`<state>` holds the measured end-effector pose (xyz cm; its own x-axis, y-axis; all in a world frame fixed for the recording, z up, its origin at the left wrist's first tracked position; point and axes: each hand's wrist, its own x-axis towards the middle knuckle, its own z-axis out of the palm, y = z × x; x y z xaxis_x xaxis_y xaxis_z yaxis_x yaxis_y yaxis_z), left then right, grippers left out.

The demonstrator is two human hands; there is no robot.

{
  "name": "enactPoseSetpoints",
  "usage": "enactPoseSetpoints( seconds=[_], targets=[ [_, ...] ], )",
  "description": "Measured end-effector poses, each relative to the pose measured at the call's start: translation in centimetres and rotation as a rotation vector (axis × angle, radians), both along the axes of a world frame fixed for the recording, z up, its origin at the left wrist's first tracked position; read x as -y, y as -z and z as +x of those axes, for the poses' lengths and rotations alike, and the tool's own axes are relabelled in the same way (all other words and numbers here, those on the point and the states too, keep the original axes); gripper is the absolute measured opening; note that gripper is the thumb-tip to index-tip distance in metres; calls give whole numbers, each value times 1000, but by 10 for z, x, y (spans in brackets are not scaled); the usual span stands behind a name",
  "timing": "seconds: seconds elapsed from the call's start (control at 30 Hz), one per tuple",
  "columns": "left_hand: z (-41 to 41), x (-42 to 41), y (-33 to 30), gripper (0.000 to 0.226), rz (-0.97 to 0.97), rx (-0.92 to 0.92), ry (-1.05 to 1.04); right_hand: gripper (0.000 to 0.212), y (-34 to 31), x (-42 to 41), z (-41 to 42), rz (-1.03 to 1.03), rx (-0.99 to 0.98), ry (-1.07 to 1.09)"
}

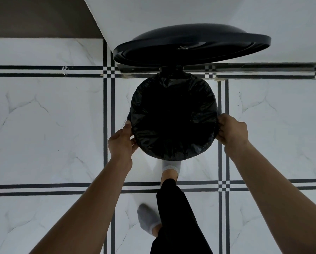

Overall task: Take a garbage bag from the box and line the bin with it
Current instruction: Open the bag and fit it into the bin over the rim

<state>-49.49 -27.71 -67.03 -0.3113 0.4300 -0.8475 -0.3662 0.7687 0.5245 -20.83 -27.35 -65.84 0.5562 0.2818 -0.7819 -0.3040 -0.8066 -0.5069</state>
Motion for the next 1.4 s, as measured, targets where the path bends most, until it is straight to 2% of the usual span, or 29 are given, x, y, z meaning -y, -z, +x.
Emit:
enactPoseSetpoints(
  seconds=[0.1, 0.23, 0.33, 0.57, 0.7, 0.8, 0.9, 1.07, 1.23, 1.4],
  targets=[
    [-1, 1, 2, 17, -5, 1, -16, 27, -1, -1, -5, 3, 10, 40],
    [-5, 2, 3, 16, 33, -6, -3, 41, -4, -3, -8, 44, 15, 89],
    [-6, 2, 0, 17, 53, -29, 61, 15, -11, -3, -10, 75, -42, 87],
    [-7, 4, -4, 17, 24, -43, 35, 5, -15, -7, -14, 67, -196, 191],
    [-3, 2, -9, 16, 2, 18, -14, 23, -11, -8, -10, 33, -266, 219],
    [-2, 0, -9, 19, -15, 98, -45, 25, -12, -10, -9, -9, -299, 188],
    [-4, -4, -9, 25, -45, 224, -97, 30, -19, -15, -8, -102, -363, 168],
    [-7, -9, -12, 43, -140, 426, -210, 56, -23, -22, -11, -281, -366, 30],
    [-4, -13, -15, 42, -155, 423, -191, 55, -22, -29, -19, -295, -324, 19],
    [-5, -13, -13, 38, -192, 416, -190, 66, -17, -18, -13, -218, -432, 162]
  ],
)
